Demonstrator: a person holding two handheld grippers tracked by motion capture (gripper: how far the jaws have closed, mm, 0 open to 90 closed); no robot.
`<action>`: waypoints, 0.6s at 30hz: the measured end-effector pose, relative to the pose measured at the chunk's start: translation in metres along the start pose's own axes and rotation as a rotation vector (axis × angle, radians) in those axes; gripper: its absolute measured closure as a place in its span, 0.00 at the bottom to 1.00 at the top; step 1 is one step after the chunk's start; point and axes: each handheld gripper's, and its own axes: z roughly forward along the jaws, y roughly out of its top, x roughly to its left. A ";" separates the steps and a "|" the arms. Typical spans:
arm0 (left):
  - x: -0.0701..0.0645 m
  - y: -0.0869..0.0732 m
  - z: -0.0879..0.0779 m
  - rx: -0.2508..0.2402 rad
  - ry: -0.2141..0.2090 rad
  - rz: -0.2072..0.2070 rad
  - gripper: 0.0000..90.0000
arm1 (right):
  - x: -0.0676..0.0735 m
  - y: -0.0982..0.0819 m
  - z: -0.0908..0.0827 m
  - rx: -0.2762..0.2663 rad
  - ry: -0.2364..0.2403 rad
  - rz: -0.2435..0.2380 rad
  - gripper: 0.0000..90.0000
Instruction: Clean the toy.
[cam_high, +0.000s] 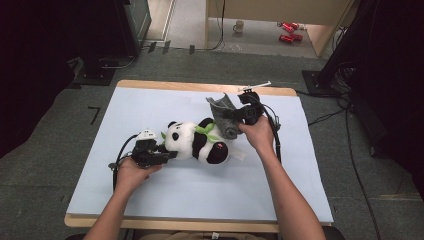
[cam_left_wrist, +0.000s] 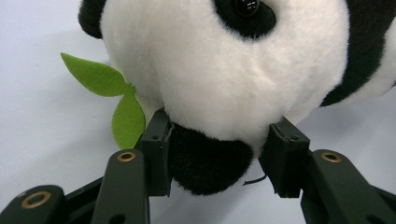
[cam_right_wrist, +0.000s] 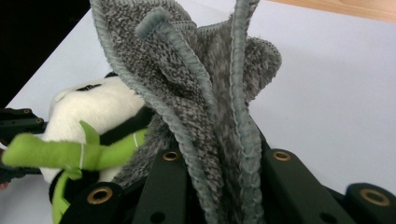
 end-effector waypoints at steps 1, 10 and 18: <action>0.000 0.000 0.000 0.001 -0.001 0.002 0.57 | -0.003 -0.004 -0.001 -0.010 0.008 0.007 0.87; 0.002 0.001 0.001 0.014 -0.011 -0.001 0.57 | -0.015 -0.028 -0.013 -0.086 0.028 0.000 0.87; 0.002 0.004 0.001 0.008 -0.012 0.020 0.57 | -0.031 -0.051 -0.017 -0.090 0.010 0.018 0.87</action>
